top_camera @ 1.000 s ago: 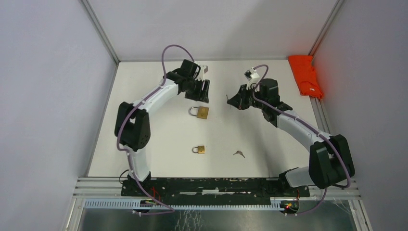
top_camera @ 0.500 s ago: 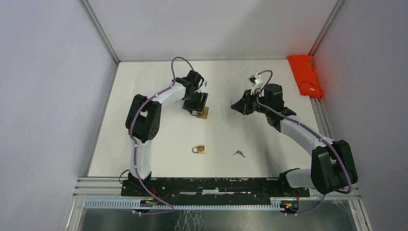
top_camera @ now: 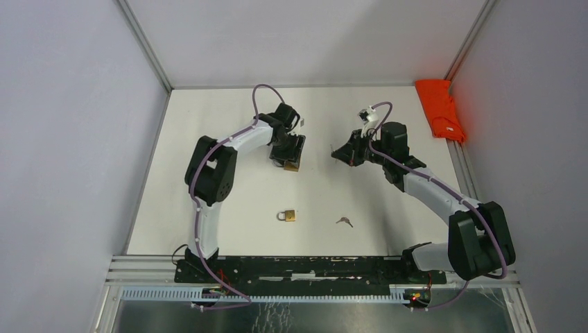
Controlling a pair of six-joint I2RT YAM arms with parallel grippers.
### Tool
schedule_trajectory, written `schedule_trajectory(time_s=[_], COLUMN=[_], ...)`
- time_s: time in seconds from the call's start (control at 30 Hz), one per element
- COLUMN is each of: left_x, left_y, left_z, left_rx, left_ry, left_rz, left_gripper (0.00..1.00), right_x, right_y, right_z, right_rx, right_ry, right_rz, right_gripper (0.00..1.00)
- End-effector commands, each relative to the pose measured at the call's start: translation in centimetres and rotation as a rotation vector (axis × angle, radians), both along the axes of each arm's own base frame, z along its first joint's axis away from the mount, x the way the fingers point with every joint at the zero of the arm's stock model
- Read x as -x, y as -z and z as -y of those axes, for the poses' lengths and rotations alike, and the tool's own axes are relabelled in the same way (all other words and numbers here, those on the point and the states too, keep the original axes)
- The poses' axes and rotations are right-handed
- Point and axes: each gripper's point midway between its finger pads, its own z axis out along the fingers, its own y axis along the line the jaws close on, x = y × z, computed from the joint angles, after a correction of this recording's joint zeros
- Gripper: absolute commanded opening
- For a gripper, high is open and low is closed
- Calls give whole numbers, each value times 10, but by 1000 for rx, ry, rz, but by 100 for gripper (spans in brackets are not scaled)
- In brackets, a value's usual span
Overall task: Unlock with the key
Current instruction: Pick up the lock from the center of the board.
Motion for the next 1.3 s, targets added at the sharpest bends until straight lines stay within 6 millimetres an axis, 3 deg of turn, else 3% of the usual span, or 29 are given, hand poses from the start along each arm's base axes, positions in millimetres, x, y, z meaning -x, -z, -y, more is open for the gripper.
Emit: schedule_trajectory(time_s=[0.0,0.57,0.7,1.0,1.27], left_x=[-7,6,10,20,19], left_y=[-13,37,46,62,58], left_z=[14,-8,-8,-13,-17], left_rx=[36,-122,-126,-165,-192], left_ry=[-25,-70,-64,-65,-82], left_rz=[35,34,18,-14,3], left_gripper=[67,62,52,69,70], right_x=[-1,5,8,12,12], right_y=[-22,-25,-21,-16,-18], right_z=[-3,-1,0,1,0], right_rx=[-47,-61,-58,-58,-66], right_ry=[-14,-10,-10,-14,-10], right_rz=[74,90,83,72,71], right_gripper=[0,0,0,0,0])
